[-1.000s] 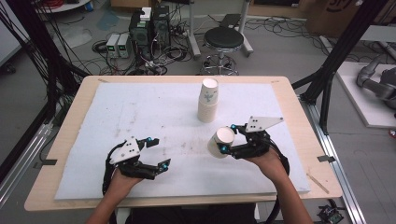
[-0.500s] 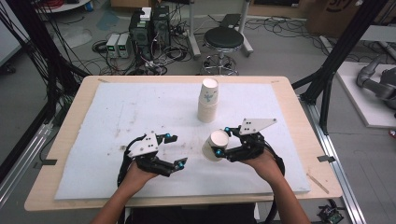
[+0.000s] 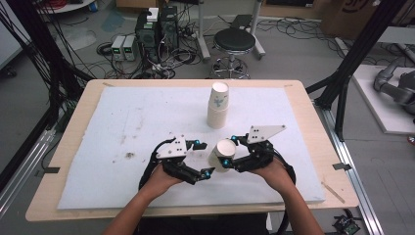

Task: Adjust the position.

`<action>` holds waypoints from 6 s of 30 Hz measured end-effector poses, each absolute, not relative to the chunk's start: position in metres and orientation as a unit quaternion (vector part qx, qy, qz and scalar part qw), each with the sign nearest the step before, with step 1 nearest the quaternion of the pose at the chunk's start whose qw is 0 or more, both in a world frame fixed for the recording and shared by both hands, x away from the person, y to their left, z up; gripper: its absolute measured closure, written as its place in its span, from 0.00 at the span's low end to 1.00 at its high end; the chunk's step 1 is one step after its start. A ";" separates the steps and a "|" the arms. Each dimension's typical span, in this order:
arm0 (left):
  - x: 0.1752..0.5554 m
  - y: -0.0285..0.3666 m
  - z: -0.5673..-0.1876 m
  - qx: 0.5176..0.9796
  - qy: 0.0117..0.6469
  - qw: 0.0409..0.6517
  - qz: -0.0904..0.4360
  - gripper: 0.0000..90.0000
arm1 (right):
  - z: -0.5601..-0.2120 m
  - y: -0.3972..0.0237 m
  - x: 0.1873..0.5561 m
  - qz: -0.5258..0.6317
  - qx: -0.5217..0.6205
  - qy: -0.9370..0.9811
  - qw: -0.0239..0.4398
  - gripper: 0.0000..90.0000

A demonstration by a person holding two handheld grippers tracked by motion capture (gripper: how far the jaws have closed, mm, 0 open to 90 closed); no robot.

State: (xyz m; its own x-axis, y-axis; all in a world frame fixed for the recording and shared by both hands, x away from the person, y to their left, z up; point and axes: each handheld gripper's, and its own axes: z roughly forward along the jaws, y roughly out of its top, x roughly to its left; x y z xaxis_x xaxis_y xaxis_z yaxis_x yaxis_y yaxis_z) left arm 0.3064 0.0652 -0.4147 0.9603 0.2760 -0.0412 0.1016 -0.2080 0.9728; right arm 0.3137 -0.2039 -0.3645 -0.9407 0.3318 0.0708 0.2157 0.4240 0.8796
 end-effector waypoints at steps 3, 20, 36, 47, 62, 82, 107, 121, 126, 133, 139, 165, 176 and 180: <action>0.308 0.061 -0.416 0.773 0.121 0.619 0.064 0.17 | -0.365 -0.202 0.313 0.510 0.159 0.844 0.051 0.38; 0.311 0.049 -0.419 0.777 0.104 0.619 0.049 0.28 | -0.365 -0.198 0.312 0.532 0.148 0.833 0.032 0.38; 0.308 0.056 -0.406 0.802 0.097 0.587 0.052 0.37 | -0.368 -0.198 0.313 0.540 0.160 0.826 0.018 0.21; 0.312 0.071 -0.385 0.856 0.084 0.507 0.050 0.38 | -0.363 -0.193 0.309 0.530 0.134 0.837 0.034 0.20; 0.314 0.069 -0.368 0.903 0.046 0.425 0.050 0.38 | -0.352 -0.188 0.313 0.487 0.104 0.866 0.046 0.20; 0.314 0.066 -0.364 0.921 0.023 0.388 0.038 0.38 | -0.346 -0.171 0.314 0.420 0.058 0.905 0.043 0.21; 0.311 0.062 -0.378 0.928 0.003 0.373 -0.002 0.33 | -0.353 -0.154 0.312 0.364 0.010 0.932 0.001 0.41; 0.309 0.090 -0.387 0.861 0.065 0.505 0.008 0.16 | -0.351 -0.172 0.312 0.400 0.036 0.916 0.010 0.42; 0.306 0.097 -0.393 0.836 0.078 0.543 0.024 0.16 | -0.356 -0.184 0.309 0.426 0.053 0.903 0.014 0.42; 0.301 0.096 -0.397 0.815 0.076 0.574 0.036 0.16 | -0.368 -0.201 0.302 0.467 0.065 0.882 0.021 0.42; 0.299 0.093 -0.403 0.805 0.077 0.587 0.034 0.17 | -0.380 -0.214 0.298 0.505 0.079 0.859 0.023 0.42; 0.296 0.083 -0.408 0.790 0.061 0.609 0.030 0.17 | -0.385 -0.218 0.300 0.542 0.076 0.837 -0.009 0.42; 0.295 0.082 -0.407 0.782 0.056 0.621 0.029 0.21 | -0.386 -0.221 0.302 0.559 0.076 0.825 -0.022 0.42; 0.295 0.080 -0.408 0.780 0.054 0.623 0.027 0.21 | -0.385 -0.221 0.302 0.563 0.075 0.822 -0.027 0.42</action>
